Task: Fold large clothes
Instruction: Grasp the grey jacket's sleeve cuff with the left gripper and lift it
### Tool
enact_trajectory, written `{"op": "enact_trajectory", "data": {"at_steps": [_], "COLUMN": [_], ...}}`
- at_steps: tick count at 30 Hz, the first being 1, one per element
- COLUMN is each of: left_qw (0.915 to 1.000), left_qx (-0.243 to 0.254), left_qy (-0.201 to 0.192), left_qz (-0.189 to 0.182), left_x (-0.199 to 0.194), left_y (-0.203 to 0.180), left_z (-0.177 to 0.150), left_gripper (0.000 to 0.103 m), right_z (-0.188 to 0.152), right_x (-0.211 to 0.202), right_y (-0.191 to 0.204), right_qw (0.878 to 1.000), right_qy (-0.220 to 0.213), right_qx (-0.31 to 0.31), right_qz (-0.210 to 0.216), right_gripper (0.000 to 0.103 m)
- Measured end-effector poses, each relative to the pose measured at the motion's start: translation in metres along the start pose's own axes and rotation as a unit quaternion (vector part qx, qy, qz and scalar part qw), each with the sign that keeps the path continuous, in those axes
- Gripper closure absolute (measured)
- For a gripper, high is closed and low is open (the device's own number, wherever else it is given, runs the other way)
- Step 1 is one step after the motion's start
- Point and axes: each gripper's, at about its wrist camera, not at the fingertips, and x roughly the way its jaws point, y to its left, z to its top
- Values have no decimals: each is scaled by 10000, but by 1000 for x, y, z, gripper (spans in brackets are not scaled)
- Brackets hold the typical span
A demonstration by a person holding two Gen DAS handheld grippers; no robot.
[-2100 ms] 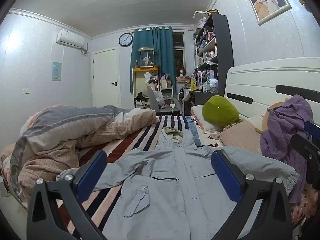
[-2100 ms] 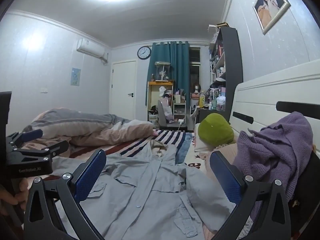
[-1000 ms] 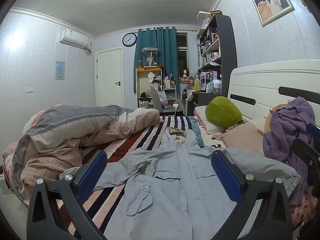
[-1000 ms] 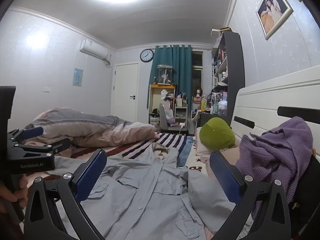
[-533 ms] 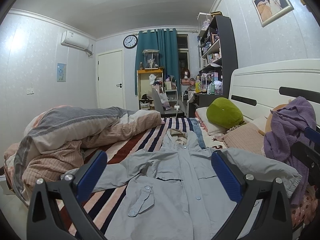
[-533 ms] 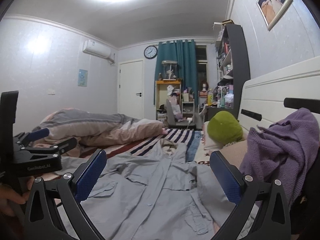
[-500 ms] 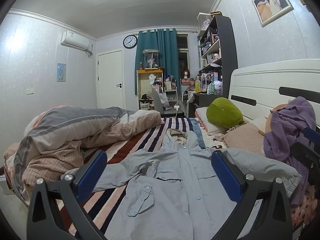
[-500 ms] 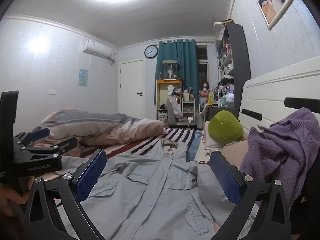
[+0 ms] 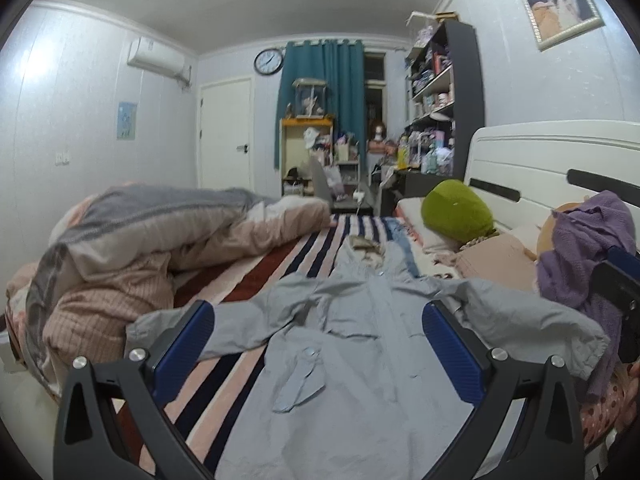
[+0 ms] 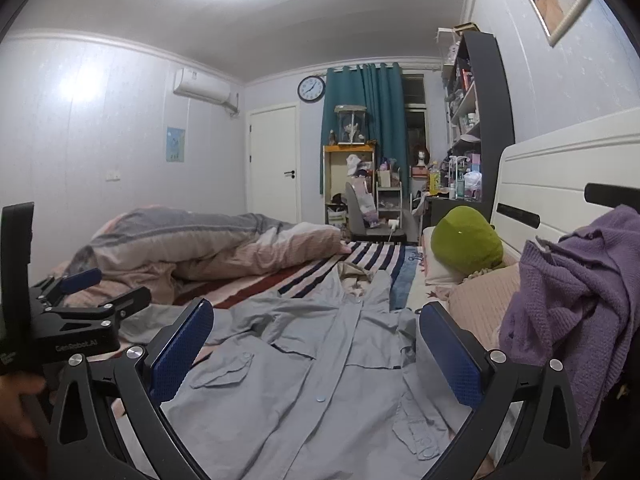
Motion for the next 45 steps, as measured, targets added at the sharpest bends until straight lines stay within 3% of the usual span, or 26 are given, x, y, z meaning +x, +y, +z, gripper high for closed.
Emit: {"op": "enact_trajectory", "data": {"at_steps": [3, 6, 10, 15, 17, 20, 23, 25, 27, 31, 38, 42, 45], "left_qw": [9991, 9970, 9924, 9791, 9724, 9647, 9553, 9543, 9529, 9430, 9474, 9453, 9470], "left_qx": [-186, -323, -360, -669, -1000, -1762, -2147, -2106, -2194, -2637, -2452, -2469, -2334], "left_qy": [289, 580, 948, 1563, 1823, 1892, 1996, 2070, 2074, 2025, 2031, 2091, 2159], "left_qz": [238, 397, 701, 1119, 1055, 494, 387, 463, 274, 122, 317, 418, 467], "left_x": [19, 45, 87, 146, 167, 191, 212, 217, 224, 236, 251, 252, 258], "left_y": [28, 59, 110, 196, 237, 287, 320, 323, 329, 345, 350, 350, 345], "left_z": [-8, -19, -45, -84, -101, -124, -144, -149, -156, -168, -167, -167, -164], "left_gripper": [1, 1, 1, 1, 1, 2, 10, 18, 30, 34, 60, 60, 45], "right_z": [-2, -10, -29, -61, -70, -81, -88, -91, -94, -98, -97, -99, -99], "right_x": [14, 35, 72, 109, 117, 126, 131, 134, 136, 143, 151, 152, 152], "right_y": [6, 3, 7, 4, 2, -1, -3, -3, -2, -2, 5, 7, 8], "right_qw": [9997, 9987, 9960, 9892, 9871, 9850, 9835, 9827, 9820, 9803, 9802, 9796, 9799], "right_qy": [190, 439, 878, 1433, 1554, 1682, 1753, 1794, 1826, 1905, 1941, 1972, 1956], "right_qx": [-130, 153, 135, 304, 363, 376, 415, 443, 466, 503, 394, 381, 398], "right_qz": [24, 211, -39, -101, -93, -122, -129, -144, -145, -149, -39, 1, -18], "right_gripper": [0, 0, 0, 0, 0, 0, 0, 0, 0, 0, 0, 0, 0]}}
